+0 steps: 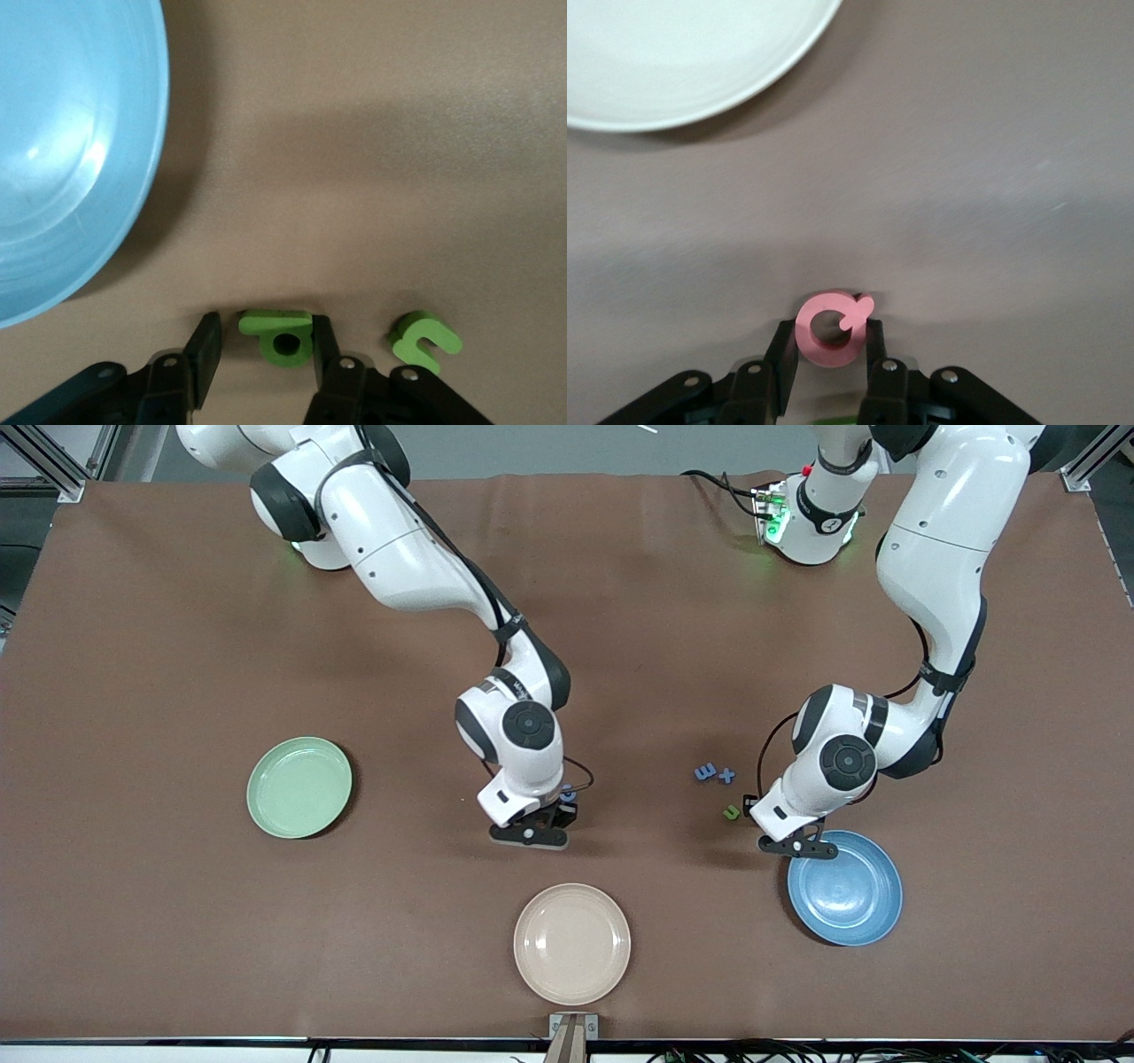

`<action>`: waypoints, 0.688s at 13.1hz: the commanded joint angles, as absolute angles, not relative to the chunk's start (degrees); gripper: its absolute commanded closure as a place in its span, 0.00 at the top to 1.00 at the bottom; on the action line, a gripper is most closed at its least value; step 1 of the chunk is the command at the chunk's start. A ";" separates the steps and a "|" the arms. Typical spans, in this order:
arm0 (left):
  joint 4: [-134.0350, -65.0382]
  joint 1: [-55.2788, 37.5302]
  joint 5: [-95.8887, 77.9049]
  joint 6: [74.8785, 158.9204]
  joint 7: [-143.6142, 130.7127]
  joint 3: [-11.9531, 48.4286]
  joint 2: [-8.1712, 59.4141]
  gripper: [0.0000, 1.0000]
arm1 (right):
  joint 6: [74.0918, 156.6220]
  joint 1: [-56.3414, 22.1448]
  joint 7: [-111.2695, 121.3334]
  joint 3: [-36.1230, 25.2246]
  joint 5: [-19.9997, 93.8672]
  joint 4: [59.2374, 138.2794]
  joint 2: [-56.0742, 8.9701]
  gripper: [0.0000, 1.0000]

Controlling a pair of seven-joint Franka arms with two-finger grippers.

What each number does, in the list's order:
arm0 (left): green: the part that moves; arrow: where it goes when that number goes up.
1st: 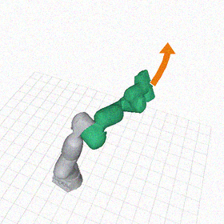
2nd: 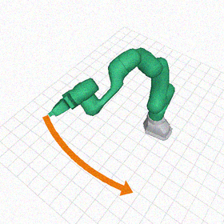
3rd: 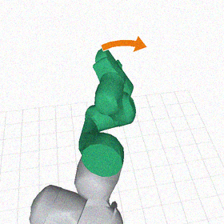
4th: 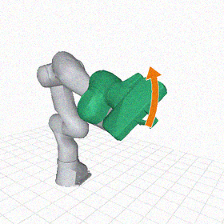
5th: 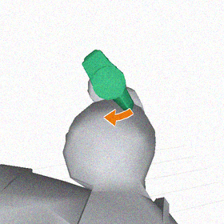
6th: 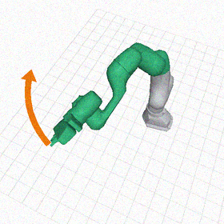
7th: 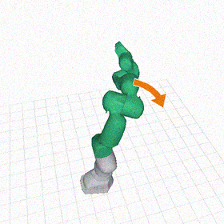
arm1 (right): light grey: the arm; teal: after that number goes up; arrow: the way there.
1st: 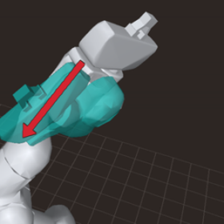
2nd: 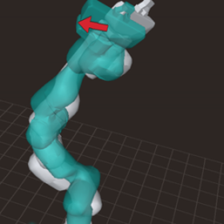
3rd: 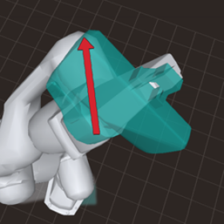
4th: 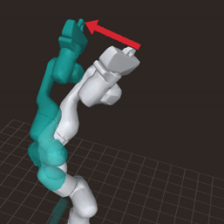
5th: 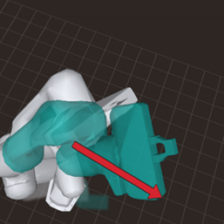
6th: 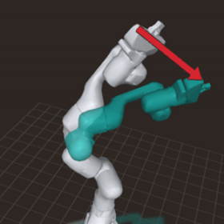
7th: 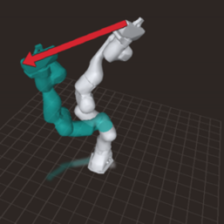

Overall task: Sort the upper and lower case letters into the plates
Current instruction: 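Grasp pink Q with the right gripper while the left gripper grasps green p, then release Q on green plate with the right gripper while the left gripper releases p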

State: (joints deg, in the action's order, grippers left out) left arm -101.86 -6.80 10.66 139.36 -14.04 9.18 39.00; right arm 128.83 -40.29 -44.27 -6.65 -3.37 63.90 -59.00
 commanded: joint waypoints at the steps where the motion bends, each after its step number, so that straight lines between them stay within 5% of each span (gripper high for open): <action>1: -101.25 -7.38 12.30 139.75 -16.60 8.96 39.64 0.17 | 123.24 -35.96 -36.33 -5.63 -3.43 66.69 -53.46 0.00; 3: -101.25 -7.47 12.30 139.66 -16.96 9.05 39.38 0.02 | 123.48 -32.10 -29.22 -5.02 -3.34 74.05 -47.93 0.00; 9: -98.63 -6.94 12.22 134.67 -16.52 9.05 33.93 0.01 | 134.20 -7.16 -2.32 4.65 -1.33 106.57 -28.06 0.00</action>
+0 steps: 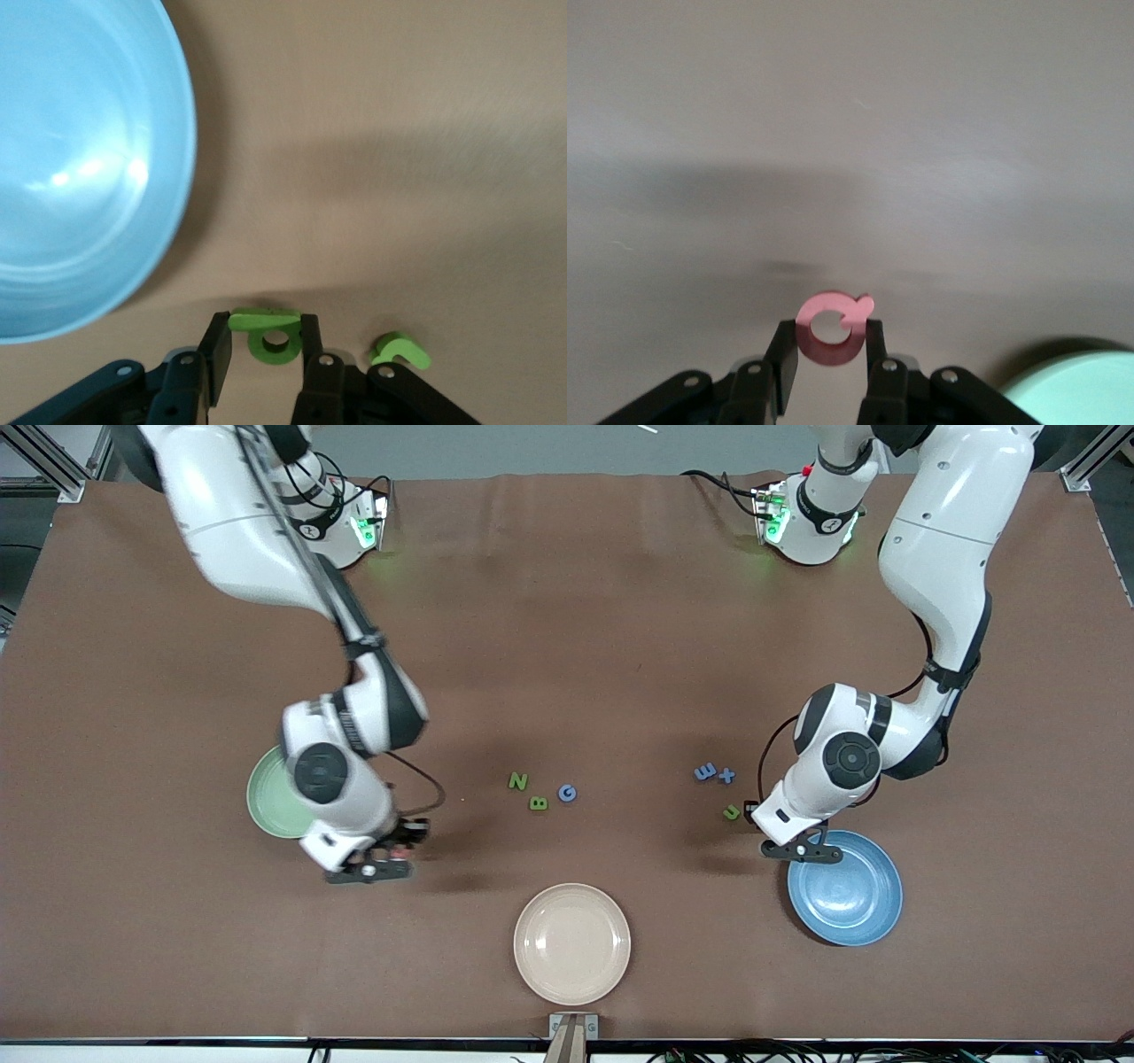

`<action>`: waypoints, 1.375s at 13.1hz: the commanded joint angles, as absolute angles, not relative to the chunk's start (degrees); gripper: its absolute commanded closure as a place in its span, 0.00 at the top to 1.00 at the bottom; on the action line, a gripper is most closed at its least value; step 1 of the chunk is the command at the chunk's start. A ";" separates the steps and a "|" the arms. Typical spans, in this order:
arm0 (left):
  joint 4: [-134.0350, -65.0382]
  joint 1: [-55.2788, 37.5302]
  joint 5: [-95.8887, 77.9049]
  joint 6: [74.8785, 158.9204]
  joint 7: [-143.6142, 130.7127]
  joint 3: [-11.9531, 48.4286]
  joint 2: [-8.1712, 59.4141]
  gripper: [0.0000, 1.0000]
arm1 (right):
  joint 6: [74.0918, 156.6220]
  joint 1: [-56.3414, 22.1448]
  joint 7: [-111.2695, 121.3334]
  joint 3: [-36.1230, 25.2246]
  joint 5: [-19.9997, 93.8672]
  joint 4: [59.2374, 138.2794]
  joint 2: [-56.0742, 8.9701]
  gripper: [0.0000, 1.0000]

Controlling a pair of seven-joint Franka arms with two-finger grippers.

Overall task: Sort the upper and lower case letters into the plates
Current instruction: 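Release Q on green plate with the right gripper while the left gripper releases p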

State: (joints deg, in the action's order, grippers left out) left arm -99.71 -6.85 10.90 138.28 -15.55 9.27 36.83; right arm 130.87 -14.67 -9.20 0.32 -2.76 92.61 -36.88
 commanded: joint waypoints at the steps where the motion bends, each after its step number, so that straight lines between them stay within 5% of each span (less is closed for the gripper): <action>1: -96.87 -6.60 12.22 133.08 -16.18 9.05 33.93 0.01 | 134.56 -4.25 0.76 5.44 -0.97 109.66 -26.56 0.00; 7: -91.24 0.95 12.48 132.71 -4.78 8.26 37.70 0.03 | 147.39 2.11 5.27 5.54 -0.79 125.15 -24.34 0.04; 8: -90.80 2.45 12.48 132.98 -2.31 8.26 38.75 0.04 | 146.78 2.20 5.36 5.54 -0.79 124.81 -24.35 0.34; 9: -90.70 3.24 12.39 133.07 -1.85 8.26 39.63 0.06 | 145.65 2.20 5.36 5.54 -0.79 124.37 -24.26 0.99; 12: -90.70 3.16 12.13 134.38 -2.55 8.26 40.78 0.12 | 130.75 1.59 3.96 5.89 0.08 114.74 -23.56 1.00; 13: -90.70 3.16 12.04 134.91 -2.72 8.26 41.04 0.22 | 126.69 0.45 1.08 6.76 3.74 111.04 -23.55 1.00; 14: -90.70 3.25 11.87 135.52 -2.81 8.26 41.39 0.51 | 125.69 -1.30 -2.43 7.03 6.48 109.00 -23.64 1.00; 15: -90.70 3.34 12.30 137.18 -2.46 8.26 41.14 1.00 | 126.38 -4.62 -7.51 7.03 7.90 108.03 -23.73 1.00; 18: -91.14 2.82 11.51 137.29 -4.38 9.05 39.47 1.00 | 133.39 -15.96 -29.55 6.86 7.47 103.46 -28.28 1.00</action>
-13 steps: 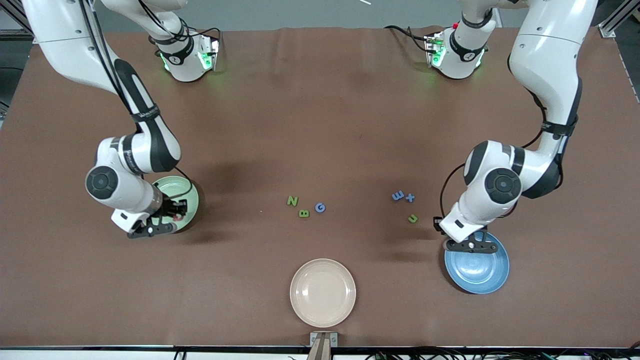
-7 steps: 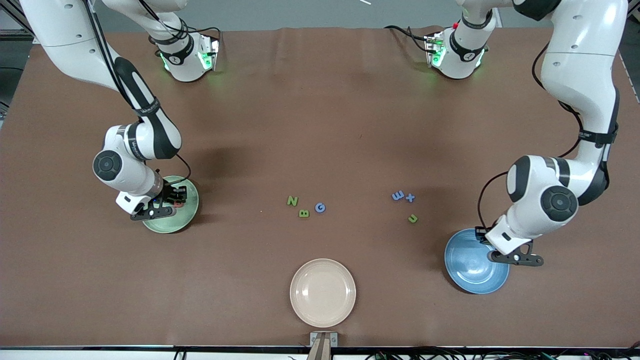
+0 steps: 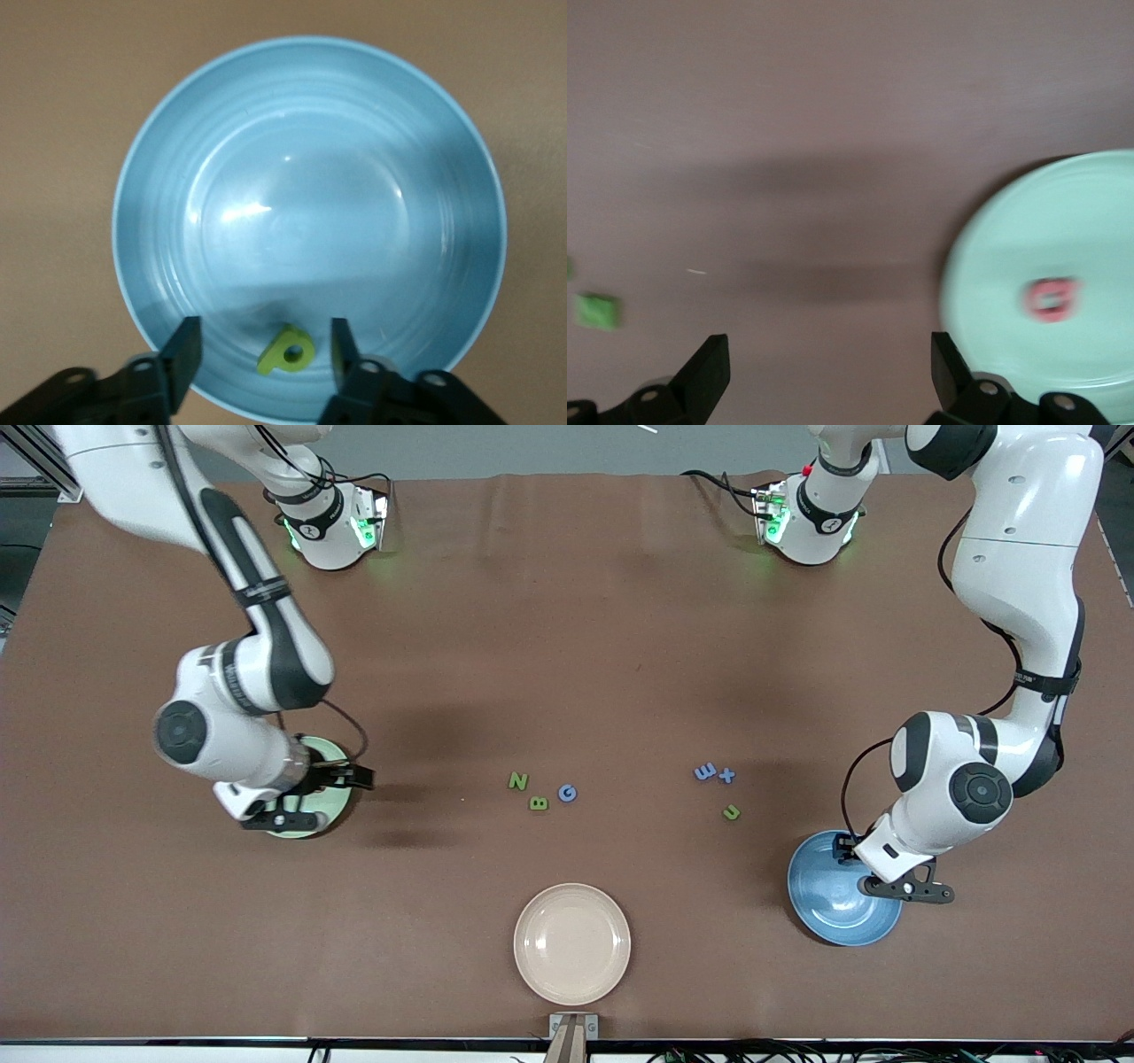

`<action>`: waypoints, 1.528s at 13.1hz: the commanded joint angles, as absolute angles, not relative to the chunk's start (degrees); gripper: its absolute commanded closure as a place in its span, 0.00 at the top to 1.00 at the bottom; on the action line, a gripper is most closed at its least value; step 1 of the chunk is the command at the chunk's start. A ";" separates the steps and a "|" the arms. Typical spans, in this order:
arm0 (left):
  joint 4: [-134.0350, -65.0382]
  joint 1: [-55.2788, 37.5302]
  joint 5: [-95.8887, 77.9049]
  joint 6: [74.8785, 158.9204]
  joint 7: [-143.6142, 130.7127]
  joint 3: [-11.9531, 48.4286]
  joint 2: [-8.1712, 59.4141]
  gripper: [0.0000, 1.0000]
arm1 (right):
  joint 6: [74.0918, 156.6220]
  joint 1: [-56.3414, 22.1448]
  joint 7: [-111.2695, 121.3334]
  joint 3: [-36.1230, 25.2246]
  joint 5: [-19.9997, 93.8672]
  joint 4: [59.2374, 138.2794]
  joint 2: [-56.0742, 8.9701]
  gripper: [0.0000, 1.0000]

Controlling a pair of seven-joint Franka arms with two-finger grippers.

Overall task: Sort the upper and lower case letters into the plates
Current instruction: 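Reach green N with the right gripper while the left gripper reaches green n, then carry N to green plate with the right gripper while the left gripper carries n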

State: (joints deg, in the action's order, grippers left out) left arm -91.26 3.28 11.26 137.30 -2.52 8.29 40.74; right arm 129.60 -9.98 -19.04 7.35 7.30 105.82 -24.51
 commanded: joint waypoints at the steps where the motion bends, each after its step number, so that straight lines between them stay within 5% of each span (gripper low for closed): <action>1: -91.58 1.77 11.60 137.11 -7.96 9.40 38.33 1.00 | 136.64 -19.65 -34.58 6.51 6.86 102.40 -31.26 1.00; 8: -94.66 -9.57 12.48 136.84 -33.19 11.78 37.79 1.00 | 143.88 -31.37 -53.61 4.14 0.80 96.94 -40.61 0.99; 10: -98.24 -11.42 12.39 139.29 -39.00 11.78 37.88 0.98 | 143.88 -34.18 -53.88 1.68 0.00 97.12 -40.78 0.90; 14: -101.51 -10.73 12.39 140.27 -49.54 11.51 37.44 0.88 | 144.05 -36.47 -53.96 0.00 -1.49 96.86 -42.27 0.73; 18: -101.51 -10.99 12.39 140.19 -58.26 11.43 38.23 0.75 | 144.76 -37.79 -55.55 -0.17 -1.76 96.86 -42.71 0.70; 19: -101.51 -11.07 12.39 140.19 -58.79 11.43 38.23 0.69 | 144.76 -37.97 -55.55 -0.35 -2.37 96.86 -42.71 0.59; 20: -101.51 -10.90 12.39 140.19 -59.06 11.43 38.32 0.66 | 144.67 -37.97 -55.55 -0.44 -3.94 96.94 -42.71 0.37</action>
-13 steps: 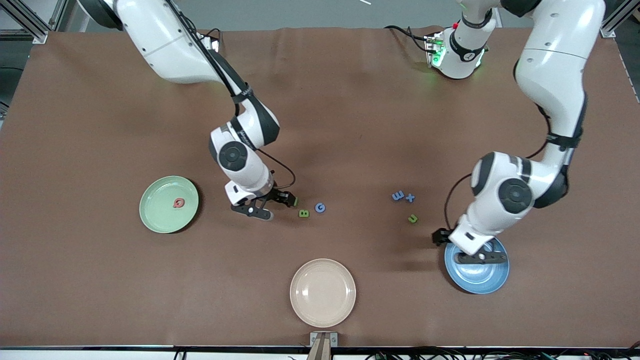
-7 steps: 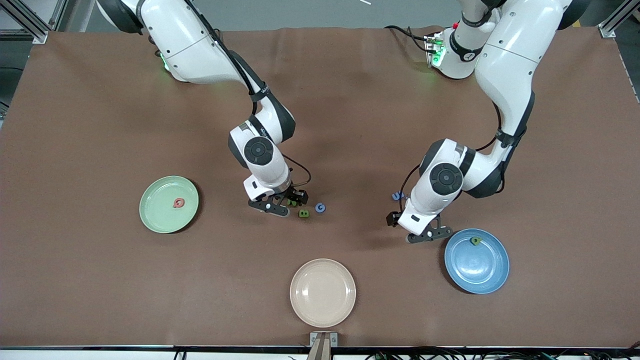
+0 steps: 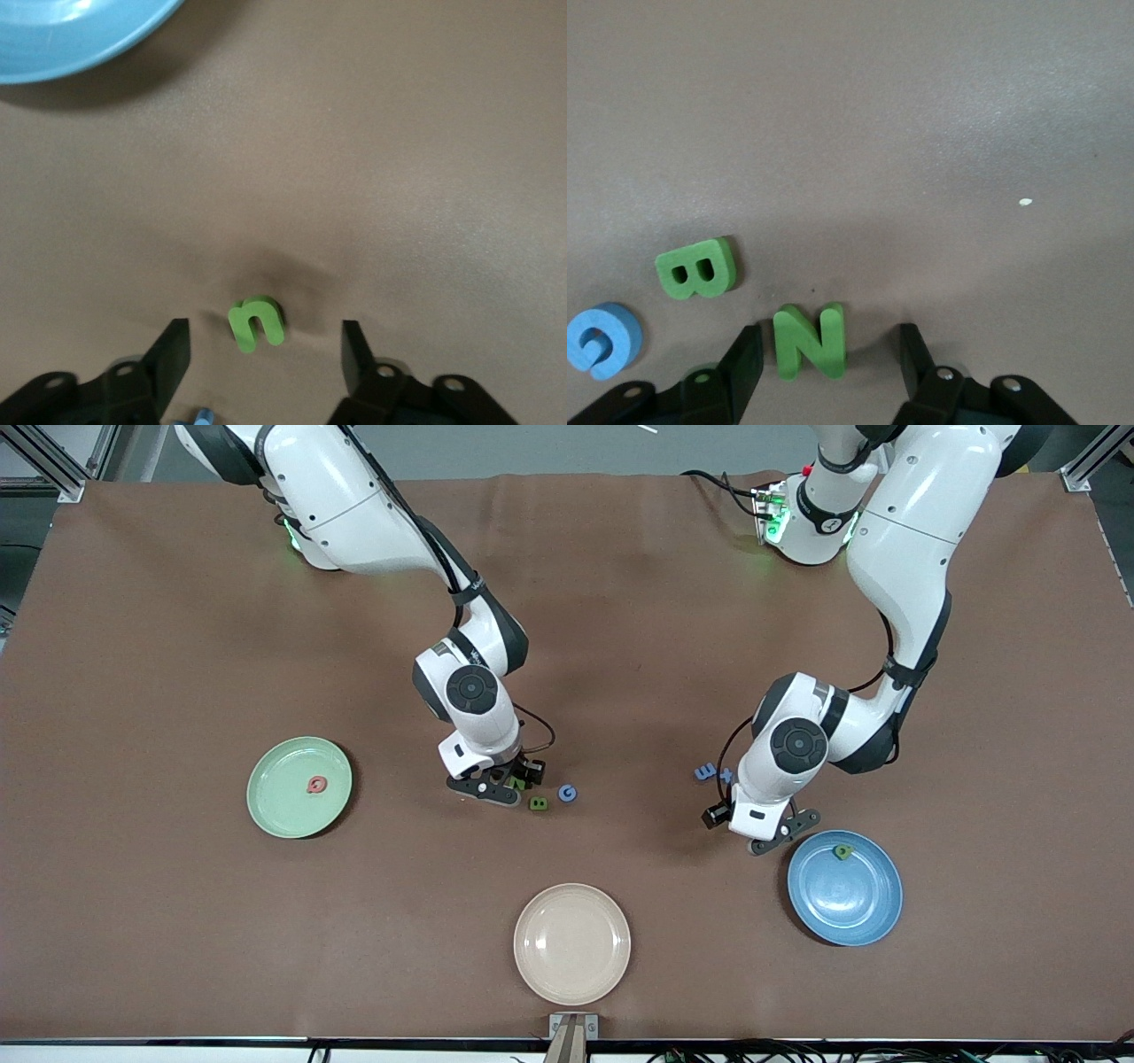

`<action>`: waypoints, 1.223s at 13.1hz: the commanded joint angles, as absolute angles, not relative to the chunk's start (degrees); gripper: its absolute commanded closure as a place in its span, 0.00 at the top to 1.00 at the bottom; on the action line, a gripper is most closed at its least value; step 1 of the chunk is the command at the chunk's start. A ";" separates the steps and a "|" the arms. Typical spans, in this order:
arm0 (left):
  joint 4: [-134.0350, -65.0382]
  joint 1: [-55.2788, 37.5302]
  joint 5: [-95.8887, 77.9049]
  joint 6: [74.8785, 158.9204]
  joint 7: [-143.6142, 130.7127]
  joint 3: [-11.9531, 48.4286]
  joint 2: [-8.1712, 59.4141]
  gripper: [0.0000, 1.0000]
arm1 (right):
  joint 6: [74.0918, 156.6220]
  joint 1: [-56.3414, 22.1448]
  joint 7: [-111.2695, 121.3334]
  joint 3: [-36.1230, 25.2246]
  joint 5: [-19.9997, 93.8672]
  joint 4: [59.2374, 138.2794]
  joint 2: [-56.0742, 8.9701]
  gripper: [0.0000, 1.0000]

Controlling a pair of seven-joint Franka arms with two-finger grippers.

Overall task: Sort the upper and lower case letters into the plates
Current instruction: 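Carry N to green plate with the right gripper while the left gripper carries n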

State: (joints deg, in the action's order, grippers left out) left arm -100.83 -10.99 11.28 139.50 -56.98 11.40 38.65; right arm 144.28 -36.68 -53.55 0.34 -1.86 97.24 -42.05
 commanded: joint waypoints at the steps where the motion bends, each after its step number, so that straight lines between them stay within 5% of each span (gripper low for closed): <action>1: -101.43 -10.90 12.39 140.19 -59.15 11.34 38.32 0.65 | 144.67 -37.88 -55.55 -0.44 -4.91 97.03 -42.71 0.13; 2: -101.43 -10.81 12.39 140.19 -59.06 11.25 38.49 0.64 | 144.49 -37.62 -55.63 -0.44 -5.01 97.12 -42.71 0.00; 7: -101.08 -10.90 12.39 140.19 -59.15 11.16 39.72 0.52 | 135.47 -30.17 -41.97 -0.79 -5.89 97.82 -37.37 0.00; 8: -100.90 -10.99 12.31 140.19 -59.15 11.16 39.81 0.46 | 134.74 -26.93 -35.75 -0.70 -5.89 99.82 -34.31 0.00; 11: -100.64 -10.81 12.39 140.19 -58.45 11.16 39.73 0.05 | 134.91 -16.91 -15.98 -0.62 -5.71 109.65 -25.08 0.00; 12: -100.29 -10.55 12.39 140.19 -57.66 11.16 39.38 0.00 | 135.09 -13.31 -9.73 -0.62 -5.63 112.30 -22.87 0.00; 16: -95.02 -7.39 12.39 137.12 -50.47 11.16 38.06 0.00 | 139.90 -3.27 4.29 -0.53 -5.27 120.74 -20.83 0.00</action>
